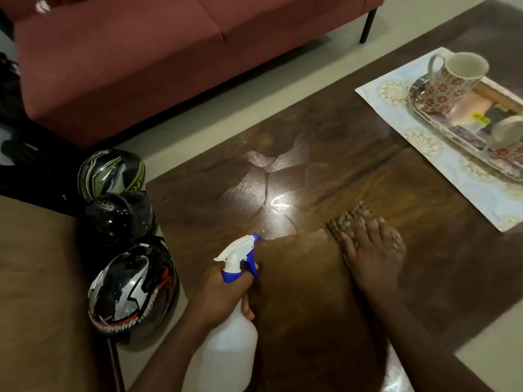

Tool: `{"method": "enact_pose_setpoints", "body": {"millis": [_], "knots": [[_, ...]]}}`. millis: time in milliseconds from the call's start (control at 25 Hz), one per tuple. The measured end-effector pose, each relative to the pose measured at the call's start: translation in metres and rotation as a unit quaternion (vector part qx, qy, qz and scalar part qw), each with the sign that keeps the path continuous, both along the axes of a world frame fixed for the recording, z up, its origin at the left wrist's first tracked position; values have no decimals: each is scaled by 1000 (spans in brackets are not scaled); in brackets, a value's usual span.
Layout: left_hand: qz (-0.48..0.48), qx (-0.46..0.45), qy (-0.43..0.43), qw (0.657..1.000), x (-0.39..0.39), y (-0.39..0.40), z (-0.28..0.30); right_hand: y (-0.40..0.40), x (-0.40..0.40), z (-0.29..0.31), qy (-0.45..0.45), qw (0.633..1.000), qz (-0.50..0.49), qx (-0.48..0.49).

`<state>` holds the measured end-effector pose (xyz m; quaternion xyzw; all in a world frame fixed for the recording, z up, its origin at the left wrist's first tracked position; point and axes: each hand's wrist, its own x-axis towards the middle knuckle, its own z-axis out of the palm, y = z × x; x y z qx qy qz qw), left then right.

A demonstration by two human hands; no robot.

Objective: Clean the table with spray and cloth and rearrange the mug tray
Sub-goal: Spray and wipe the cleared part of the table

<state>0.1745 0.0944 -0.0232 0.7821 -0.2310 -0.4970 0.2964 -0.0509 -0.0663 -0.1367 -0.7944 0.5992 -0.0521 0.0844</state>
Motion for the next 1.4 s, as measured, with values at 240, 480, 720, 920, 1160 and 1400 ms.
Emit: {"method": "enact_pose_setpoints", "body": {"millis": [240, 480, 720, 920, 1160, 1400], "knots": [[56, -51, -37, 996, 36, -16, -7, 24, 155, -16, -35, 970, 236, 55], [43, -54, -15, 998, 92, -9, 11, 0, 78, 5, -21, 980, 197, 28], [2, -72, -30, 997, 147, -15, -4, -85, 250, -6, -17, 996, 81, -38], [11, -72, -63, 995, 169, -5, -3, 21, 345, 0, -65, 958, 275, -53], [41, -78, -96, 991, 151, -4, 11, 110, 223, -8, -35, 916, 399, 3], [16, -76, -85, 993, 94, -7, 25, 72, 62, -5, 37, 952, 305, 6]]}}
